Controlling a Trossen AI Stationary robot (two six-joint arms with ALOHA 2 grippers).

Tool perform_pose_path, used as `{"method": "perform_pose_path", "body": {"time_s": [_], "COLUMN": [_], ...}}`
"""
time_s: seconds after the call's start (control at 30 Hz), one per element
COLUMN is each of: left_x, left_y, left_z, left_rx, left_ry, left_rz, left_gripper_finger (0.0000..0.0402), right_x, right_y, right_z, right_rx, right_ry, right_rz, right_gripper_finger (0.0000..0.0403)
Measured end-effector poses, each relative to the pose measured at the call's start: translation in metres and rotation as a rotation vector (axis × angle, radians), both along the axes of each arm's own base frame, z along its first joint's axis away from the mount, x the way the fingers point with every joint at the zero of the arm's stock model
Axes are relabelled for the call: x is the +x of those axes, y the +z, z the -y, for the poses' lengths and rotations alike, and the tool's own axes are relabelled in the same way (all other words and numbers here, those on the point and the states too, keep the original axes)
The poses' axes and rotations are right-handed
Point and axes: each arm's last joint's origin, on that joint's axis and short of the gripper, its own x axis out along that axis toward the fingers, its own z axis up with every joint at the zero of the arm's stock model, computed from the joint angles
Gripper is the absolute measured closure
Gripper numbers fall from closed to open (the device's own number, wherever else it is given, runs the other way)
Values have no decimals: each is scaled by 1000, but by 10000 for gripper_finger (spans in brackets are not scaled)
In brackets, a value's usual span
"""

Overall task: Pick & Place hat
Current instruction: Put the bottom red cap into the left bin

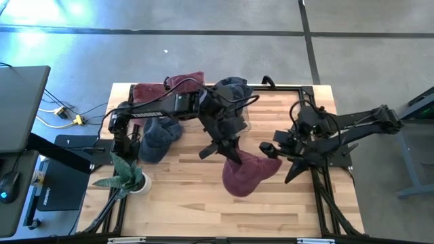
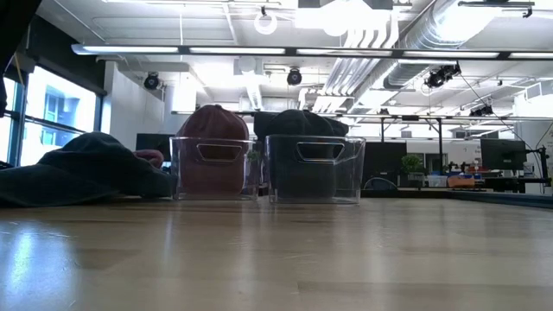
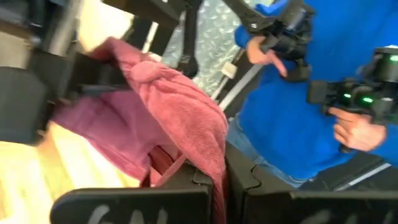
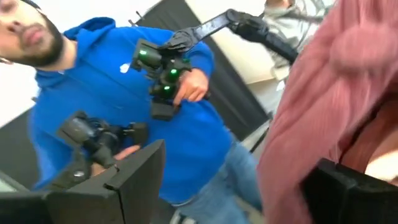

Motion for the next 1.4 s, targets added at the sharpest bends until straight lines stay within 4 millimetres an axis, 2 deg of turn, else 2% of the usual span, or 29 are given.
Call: {"method": "perform_pose_path", "body": {"time_s": [0.23, 0.37, 0.47, 0.57, 0.67, 0.73, 0.9, 1.07, 1.23, 1.4], "left_x": [-1, 0, 0, 1, 1, 2, 5, 6, 14, 14], "left_y": [5, 6, 7, 7, 7, 7, 13, 22, 14, 16], "left_z": [12, 12, 11, 8, 8, 7, 7, 7, 7, 7], "left_rx": [-36, -36, -32, -28, -20, 3, 18, -78, -140, -168], "left_ry": [-80, -80, -69, -64, -44, -28, 27, 45, 45, 69], "left_rz": [34, 50, 61, 65, 69, 89, 174, 169, 85, 64], "left_gripper_finger": [401, 401, 401, 401, 401, 401, 401, 393, 333, 265], "right_x": [-14, -12, -10, -10, -13, -17, -22, -18, -17, -16], "right_y": [9, 7, 6, 5, 7, 10, 17, 15, 15, 10], "right_z": [1, 1, 2, 2, 2, 1, 0, 2, 7, 9], "right_rx": [43, 41, 26, 15, 15, 19, 38, -2, -11, -46], "right_ry": [30, 6, -37, -49, -14, 25, 18, -46, -113, -139], "right_rz": [-23, -39, -30, -13, 4, 21, 63, 114, 129, 111], "right_gripper_finger": [118, 149, 202, 275, 357, 390, 374, 397, 391, 399]}}
